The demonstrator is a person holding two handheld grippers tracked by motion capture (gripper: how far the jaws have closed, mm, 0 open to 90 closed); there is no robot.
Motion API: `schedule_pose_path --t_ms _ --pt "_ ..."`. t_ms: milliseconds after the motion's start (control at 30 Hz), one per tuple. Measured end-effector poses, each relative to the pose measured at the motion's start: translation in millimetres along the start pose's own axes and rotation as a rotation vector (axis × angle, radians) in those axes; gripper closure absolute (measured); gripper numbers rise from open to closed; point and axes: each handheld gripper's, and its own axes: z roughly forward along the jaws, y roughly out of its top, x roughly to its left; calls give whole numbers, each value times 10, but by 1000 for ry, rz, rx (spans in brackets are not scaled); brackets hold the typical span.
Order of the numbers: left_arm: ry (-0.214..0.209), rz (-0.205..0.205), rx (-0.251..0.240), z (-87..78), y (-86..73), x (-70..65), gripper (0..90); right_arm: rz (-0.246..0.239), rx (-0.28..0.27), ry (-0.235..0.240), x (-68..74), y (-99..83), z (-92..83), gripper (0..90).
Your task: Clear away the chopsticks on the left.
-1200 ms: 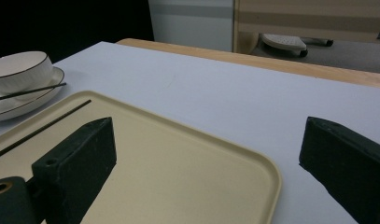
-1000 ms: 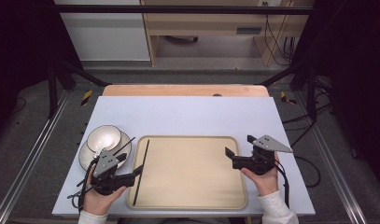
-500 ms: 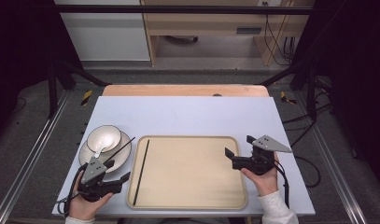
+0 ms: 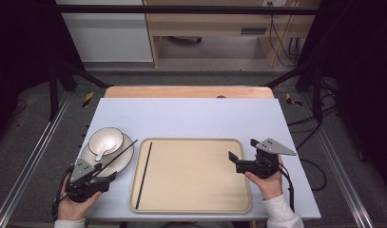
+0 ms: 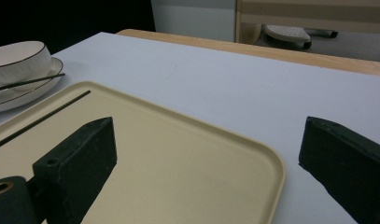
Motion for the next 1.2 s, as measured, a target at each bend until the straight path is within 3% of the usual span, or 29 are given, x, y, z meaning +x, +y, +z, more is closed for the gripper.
schedule_pose_path --t_ms 133,467,700,1200 --pt "22 -9 19 45 -20 71 416 -3 6 1 1 -5 15 45" --pt "43 22 55 176 1 166 550 -13 14 -4 24 -5 41 45" --pt "28 33 78 211 32 202 669 -12 17 -5 21 -5 43 44" --pt "4 33 123 270 7 230 782 -11 19 -4 30 -10 57 44"
